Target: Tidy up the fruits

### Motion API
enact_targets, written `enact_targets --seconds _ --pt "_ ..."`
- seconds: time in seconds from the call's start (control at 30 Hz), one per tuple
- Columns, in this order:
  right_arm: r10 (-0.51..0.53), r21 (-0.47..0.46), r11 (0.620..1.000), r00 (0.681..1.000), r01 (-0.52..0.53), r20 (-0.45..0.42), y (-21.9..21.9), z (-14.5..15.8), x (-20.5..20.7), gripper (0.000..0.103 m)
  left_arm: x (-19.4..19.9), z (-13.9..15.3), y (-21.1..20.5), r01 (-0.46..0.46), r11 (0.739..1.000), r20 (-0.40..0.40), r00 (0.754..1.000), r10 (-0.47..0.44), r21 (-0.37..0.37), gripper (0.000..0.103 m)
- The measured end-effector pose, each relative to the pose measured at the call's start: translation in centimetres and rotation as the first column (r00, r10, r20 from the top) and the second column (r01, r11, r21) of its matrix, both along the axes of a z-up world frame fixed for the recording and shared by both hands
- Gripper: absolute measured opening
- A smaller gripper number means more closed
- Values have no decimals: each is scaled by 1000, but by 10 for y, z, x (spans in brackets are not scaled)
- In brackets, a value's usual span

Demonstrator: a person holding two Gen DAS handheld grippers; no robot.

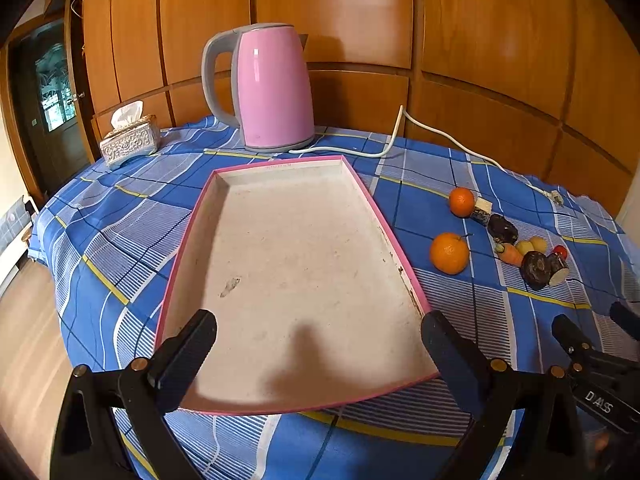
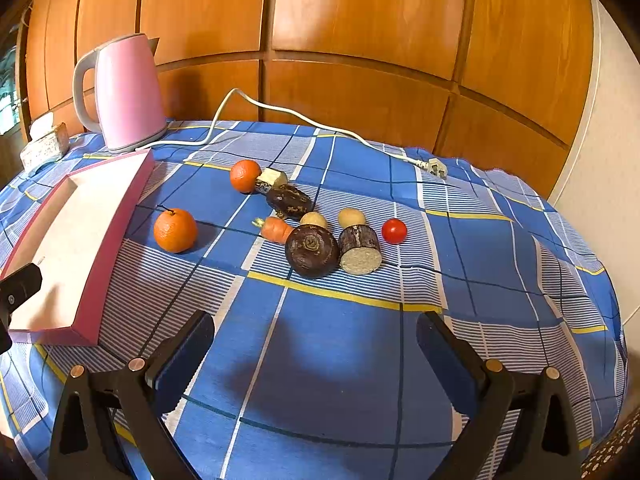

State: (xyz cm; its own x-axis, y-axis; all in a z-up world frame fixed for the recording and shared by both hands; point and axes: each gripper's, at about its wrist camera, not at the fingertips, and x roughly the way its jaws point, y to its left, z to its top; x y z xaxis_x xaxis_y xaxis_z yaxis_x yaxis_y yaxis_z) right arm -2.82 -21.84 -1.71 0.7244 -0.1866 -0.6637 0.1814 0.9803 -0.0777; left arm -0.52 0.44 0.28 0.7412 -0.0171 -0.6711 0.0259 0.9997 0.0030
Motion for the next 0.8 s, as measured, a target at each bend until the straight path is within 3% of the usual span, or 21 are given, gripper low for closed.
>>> enact_targets --seconds 0.8 --pt "3 -14 1000 1000 -3 5 3 1 -2 103 0 0 2 -3 1000 0 1000 3 -7 103"
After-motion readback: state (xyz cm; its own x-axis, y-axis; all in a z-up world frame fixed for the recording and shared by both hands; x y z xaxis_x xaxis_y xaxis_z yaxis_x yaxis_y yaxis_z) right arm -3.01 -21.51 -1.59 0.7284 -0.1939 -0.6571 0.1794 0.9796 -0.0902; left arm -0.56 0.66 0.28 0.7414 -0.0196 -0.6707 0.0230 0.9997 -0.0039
